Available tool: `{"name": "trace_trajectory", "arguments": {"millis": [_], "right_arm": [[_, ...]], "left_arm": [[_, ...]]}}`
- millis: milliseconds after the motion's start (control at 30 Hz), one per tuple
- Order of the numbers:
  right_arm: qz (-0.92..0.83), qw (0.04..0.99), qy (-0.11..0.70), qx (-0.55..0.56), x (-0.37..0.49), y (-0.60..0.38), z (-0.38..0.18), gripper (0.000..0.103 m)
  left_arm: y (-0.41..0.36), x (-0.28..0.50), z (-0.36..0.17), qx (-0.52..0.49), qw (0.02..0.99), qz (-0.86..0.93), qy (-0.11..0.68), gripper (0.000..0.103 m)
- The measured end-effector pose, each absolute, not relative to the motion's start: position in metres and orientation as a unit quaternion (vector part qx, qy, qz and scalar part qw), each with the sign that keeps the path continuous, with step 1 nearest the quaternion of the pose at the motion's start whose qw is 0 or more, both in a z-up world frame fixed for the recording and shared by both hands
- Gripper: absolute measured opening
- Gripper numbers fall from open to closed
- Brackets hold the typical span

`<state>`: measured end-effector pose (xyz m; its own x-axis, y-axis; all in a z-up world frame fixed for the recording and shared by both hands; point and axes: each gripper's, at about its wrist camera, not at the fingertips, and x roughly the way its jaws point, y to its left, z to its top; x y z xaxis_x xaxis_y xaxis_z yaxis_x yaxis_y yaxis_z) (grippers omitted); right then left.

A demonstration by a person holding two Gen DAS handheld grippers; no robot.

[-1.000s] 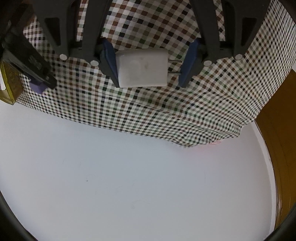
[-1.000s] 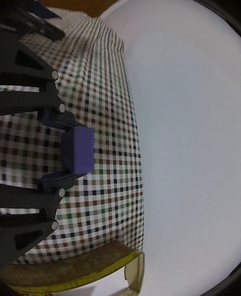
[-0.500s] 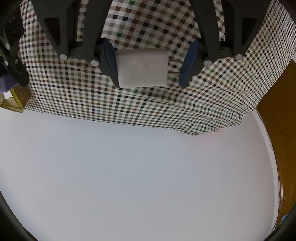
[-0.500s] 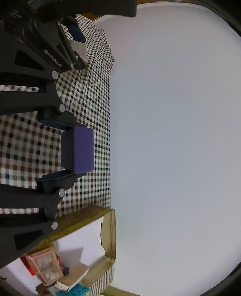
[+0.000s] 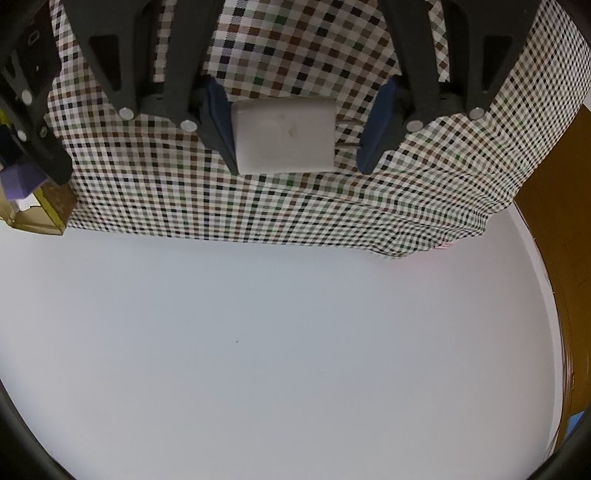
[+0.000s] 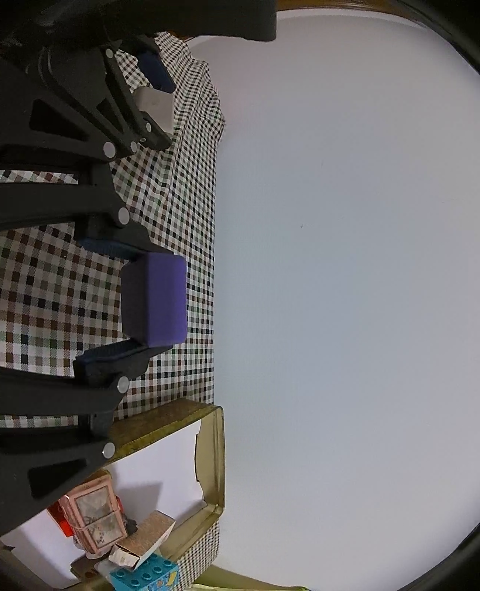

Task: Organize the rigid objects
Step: 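Carry the white cube and purple cube over the gold tray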

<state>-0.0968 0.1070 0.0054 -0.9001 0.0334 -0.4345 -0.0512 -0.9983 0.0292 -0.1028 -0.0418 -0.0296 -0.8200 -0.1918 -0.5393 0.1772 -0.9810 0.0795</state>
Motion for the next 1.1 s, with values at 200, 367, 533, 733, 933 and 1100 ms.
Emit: {"name": "trace_trajectory", "arguments": {"millis": [200,367,533,733,933,1100], "right_arm": [[0.975,0.016,0.013,-0.219,-0.088,0.106,0.007,0.043],[0.976,0.015,0.008,-0.216,-0.084,0.107,0.008,0.043],[0.978,0.018,0.000,-0.209,-0.076,0.104,0.011,0.043],[0.978,0.017,-0.002,-0.206,-0.069,0.110,0.012,0.043],[0.979,0.014,-0.005,-0.204,-0.061,0.115,0.014,0.043],[0.981,0.015,-0.013,-0.195,-0.048,0.115,0.019,0.043]], "left_arm": [[-0.046,-0.100,-0.031,0.283,0.092,-0.955,-0.010,0.063],[-0.055,-0.101,-0.033,0.284,0.084,-0.955,-0.008,0.063],[-0.054,-0.097,-0.033,0.280,0.081,-0.957,-0.008,0.063],[-0.054,-0.090,-0.031,0.277,0.078,-0.958,-0.005,0.063],[-0.055,-0.081,-0.027,0.273,0.077,-0.959,-0.004,0.063],[-0.054,-0.069,-0.023,0.268,0.078,-0.960,-0.001,0.063]]}}
